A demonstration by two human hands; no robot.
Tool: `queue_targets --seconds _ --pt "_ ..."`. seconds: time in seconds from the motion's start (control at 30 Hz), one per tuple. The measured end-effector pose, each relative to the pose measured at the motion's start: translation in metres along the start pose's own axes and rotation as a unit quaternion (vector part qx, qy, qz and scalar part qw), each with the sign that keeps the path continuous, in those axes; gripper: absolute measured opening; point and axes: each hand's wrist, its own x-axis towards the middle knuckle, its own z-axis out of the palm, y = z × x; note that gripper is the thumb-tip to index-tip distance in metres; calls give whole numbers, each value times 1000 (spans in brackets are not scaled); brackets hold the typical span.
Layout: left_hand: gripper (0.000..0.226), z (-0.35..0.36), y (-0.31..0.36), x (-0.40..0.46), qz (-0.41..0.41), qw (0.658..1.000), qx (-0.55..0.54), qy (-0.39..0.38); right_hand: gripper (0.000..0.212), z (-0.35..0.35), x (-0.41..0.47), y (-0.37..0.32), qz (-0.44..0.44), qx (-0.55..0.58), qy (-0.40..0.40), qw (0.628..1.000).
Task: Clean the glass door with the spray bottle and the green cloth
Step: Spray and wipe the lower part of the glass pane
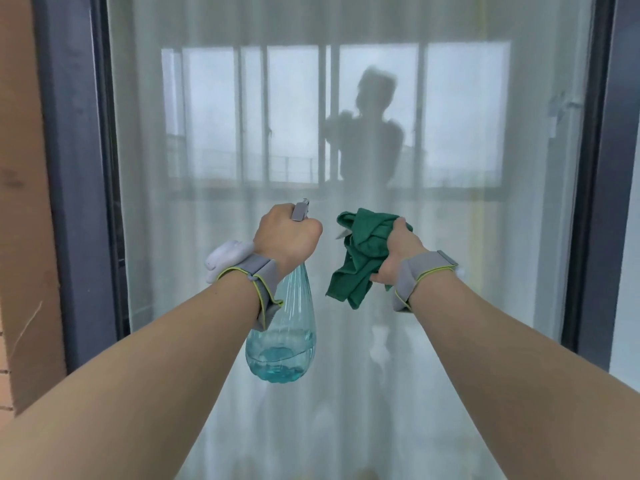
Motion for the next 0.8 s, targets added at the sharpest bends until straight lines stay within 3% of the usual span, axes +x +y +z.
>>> queue_targets --seconds 0.13,0.23,0.37,0.43,0.5,0.57,0.6,0.67,0.73,0.8 --pt "26 2 7 -4 12 1000 -4 -9 45 -6 -9 -1 -72 10 -8 997" --pt "20 1 12 -4 26 999 -13 -18 51 -9 -12 0 -192 -1 14 981" --pt "30 0 8 2 22 1000 -19 -5 43 -4 -17 12 -370 -213 128 895" --pt "28 1 7 2 23 999 -22 -6 51 4 -12 12 -383 -245 151 878" --pt "21 1 5 2 33 999 -12 -16 54 8 -5 19 -363 -298 121 875" --pt "18 4 2 3 49 998 0 -27 65 3 -1 31 -350 -418 77 835" --pt "17 4 1 4 57 998 5 -34 77 -2 2 35 -354 -507 68 783" --pt "16 7 2 7 70 997 8 -39 94 -16 8 32 -381 -685 101 613" --pt "14 10 0 12 79 996 16 -42 96 -24 14 22 -404 -787 156 440" --pt "15 12 -4 20 79 996 13 -50 90 -19 19 13 -424 -827 211 305"
